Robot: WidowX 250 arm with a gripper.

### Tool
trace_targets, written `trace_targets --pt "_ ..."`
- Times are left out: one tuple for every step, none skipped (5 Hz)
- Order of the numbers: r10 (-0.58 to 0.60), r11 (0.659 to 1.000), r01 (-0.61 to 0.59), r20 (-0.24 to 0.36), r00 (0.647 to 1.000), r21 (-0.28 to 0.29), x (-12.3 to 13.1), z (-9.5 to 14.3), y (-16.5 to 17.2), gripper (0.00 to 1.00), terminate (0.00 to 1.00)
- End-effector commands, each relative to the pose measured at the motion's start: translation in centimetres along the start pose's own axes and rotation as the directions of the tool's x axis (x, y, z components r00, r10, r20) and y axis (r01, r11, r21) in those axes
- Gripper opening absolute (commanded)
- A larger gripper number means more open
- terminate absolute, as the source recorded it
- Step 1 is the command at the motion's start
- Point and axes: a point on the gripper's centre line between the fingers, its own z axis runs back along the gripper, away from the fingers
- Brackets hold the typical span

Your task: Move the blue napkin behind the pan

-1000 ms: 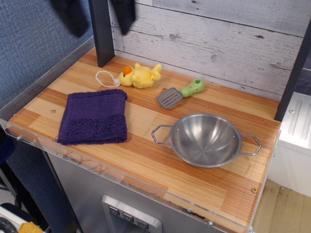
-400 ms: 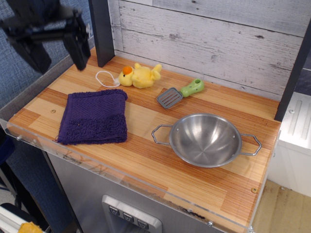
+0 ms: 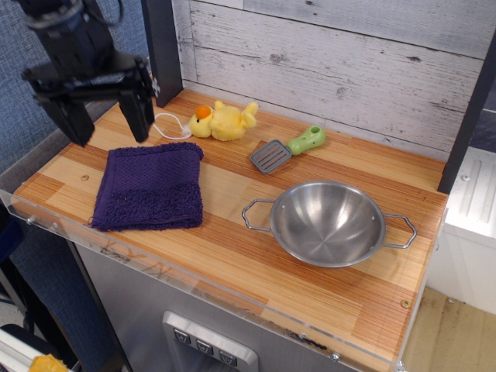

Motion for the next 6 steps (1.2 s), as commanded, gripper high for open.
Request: trace_targets --pt "0.000 0.999 -0.001 0.016 1.000 0.035 0.6 -2.0 0.1 1.00 0.00" --pt "0.011 0.999 -0.011 0.001 1.000 0.046 0.6 -3.6 0.3 1.00 0.00" --pt "0.013 0.998 -0.012 -0.017 1.000 0.055 0.8 -4.9 0.7 1.00 0.00" --pt "0.025 0.998 -0.023 -0.031 0.999 0.062 1.1 -6.2 1.3 1.00 0.00" --pt "0.038 0.997 -0.036 -0.034 0.999 0.063 1.6 -7.4 1.5 1.00 0.00" --pt "0.039 0.997 -0.036 -0.028 0.999 0.074 2.1 -8.3 1.3 1.00 0.00"
